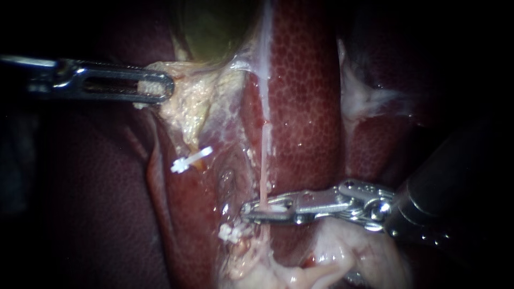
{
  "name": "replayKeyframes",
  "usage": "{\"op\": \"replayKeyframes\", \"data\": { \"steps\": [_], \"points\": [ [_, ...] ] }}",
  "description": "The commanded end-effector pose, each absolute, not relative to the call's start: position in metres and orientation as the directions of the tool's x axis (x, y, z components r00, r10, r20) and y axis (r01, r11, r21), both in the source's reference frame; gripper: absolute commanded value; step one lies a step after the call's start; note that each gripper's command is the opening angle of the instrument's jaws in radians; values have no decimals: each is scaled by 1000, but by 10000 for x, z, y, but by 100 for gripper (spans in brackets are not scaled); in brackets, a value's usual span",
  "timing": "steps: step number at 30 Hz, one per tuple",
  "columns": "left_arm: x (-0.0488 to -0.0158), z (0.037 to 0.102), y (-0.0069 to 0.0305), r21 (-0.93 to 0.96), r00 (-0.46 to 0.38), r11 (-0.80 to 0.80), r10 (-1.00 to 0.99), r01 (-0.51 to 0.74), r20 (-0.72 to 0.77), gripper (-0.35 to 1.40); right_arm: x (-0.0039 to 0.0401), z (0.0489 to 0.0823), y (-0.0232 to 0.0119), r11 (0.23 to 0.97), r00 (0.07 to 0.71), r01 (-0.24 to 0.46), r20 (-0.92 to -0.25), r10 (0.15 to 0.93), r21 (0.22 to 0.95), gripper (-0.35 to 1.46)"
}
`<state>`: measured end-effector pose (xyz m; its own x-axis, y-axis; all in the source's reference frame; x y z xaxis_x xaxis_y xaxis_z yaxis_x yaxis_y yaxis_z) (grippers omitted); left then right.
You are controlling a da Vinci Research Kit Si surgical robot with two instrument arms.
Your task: Going back first clip right tube
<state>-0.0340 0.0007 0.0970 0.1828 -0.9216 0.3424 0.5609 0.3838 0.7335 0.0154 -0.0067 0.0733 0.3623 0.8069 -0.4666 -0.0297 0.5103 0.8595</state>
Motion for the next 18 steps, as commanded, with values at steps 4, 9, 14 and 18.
{"op": "replayKeyframes", "data": {
  "steps": [4,9,14,18],
  "points": [
    [-341,970,7,733,183,384,-922,561,342,-35,154,734,-67,510,364,-26,-467,806,860,-35],
    [-341,970,7,733,183,384,-922,561,342,-35,156,734,-69,509,348,-20,-471,811,861,-24],
    [-341,971,8,733,183,384,-922,561,342,-35,170,733,-68,531,340,-12,-496,799,847,51],
    [-340,971,8,733,183,384,-922,561,343,-35,174,730,-72,582,335,13,-552,763,813,58]
  ]
}}
